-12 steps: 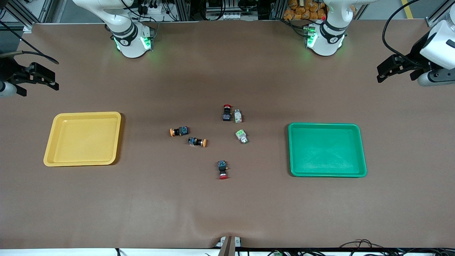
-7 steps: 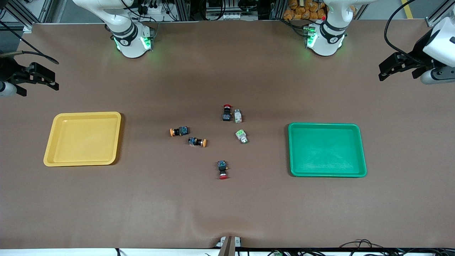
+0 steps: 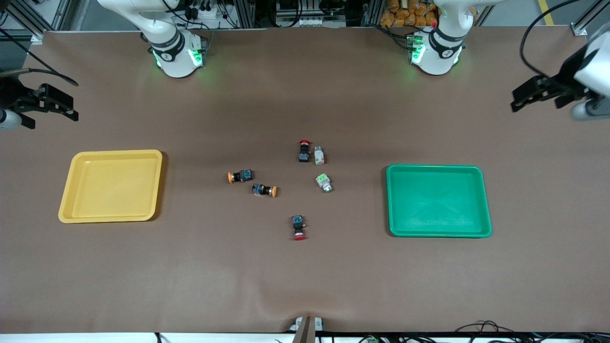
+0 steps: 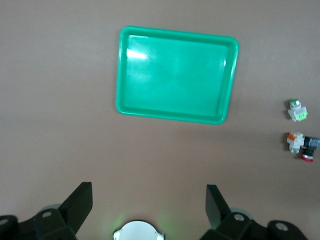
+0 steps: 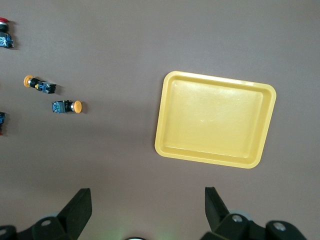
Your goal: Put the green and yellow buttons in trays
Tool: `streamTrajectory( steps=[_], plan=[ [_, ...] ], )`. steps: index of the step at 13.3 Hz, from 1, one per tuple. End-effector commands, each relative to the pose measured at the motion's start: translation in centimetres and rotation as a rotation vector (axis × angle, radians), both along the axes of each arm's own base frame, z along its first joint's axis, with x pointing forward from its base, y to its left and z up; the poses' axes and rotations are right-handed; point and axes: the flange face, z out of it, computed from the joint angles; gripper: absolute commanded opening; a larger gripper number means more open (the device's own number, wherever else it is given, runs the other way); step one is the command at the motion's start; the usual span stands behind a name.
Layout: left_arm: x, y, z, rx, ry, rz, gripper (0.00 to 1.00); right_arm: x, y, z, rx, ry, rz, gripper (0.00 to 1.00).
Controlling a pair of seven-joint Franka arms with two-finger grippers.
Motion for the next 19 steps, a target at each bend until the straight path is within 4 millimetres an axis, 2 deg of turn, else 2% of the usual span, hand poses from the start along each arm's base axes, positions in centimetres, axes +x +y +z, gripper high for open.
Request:
streamTrajectory(
  steps=[1, 3, 5, 7, 10, 11, 14, 16, 18, 19],
  plan=[
    [2.8, -4.8, -3.3, -0.032, -0.001, -0.055, 1.0, -0.5, -0.2, 0.5, 0.01, -0.006, -0.017, 1.0],
    [4.6, -10.1, -7.7, -0.034, 0.013, 0.015, 1.0, -0.4, -0.5, 0.6, 0.01, -0.009, -0.02, 1.0],
    [5.3, -16.0, -12.2, -0.037, 0.019, 0.109, 1.0, -0.1, -0.8, 0.0, 0.012, 0.0, -0.02, 1.0],
    [4.9, -22.1, -16.2, -0.057, -0.012, 0.215, 1.0, 0.0, -0.8, 0.0, 0.014, -0.005, -0.02, 1.0],
    [3.4, -28.9, -22.9, 0.006, -0.019, 0.262, 1.0, 0.2, -0.8, 0.0, 0.014, -0.009, -0.02, 1.0],
    [2.9, -30.8, -24.9, 0.014, -0.01, 0.317, 1.0, 0.7, -0.8, -0.6, 0.014, -0.008, -0.021, 1.0],
    [3.2, -32.7, -30.8, 0.011, -0.009, 0.38, 1.0, 1.2, -0.7, -1.1, 0.012, -0.011, -0.018, 1.0],
    [2.0, -36.0, -34.0, 0.003, -0.037, 0.48, 1.0, 2.6, -0.2, -2.6, -0.012, -0.007, -0.002, 1.0],
    [1.1, -37.4, -36.7, 0.033, -0.072, 0.53, 1.0, 3.3, -0.5, -3.0, -0.013, -0.003, -0.006, 1.0],
    [0.2, -38.8, -38.1, 0.013, -0.074, 0.515, 1.0, 3.7, -0.9, -3.9, -0.014, 0.01, -0.015, 1.0]
  ],
)
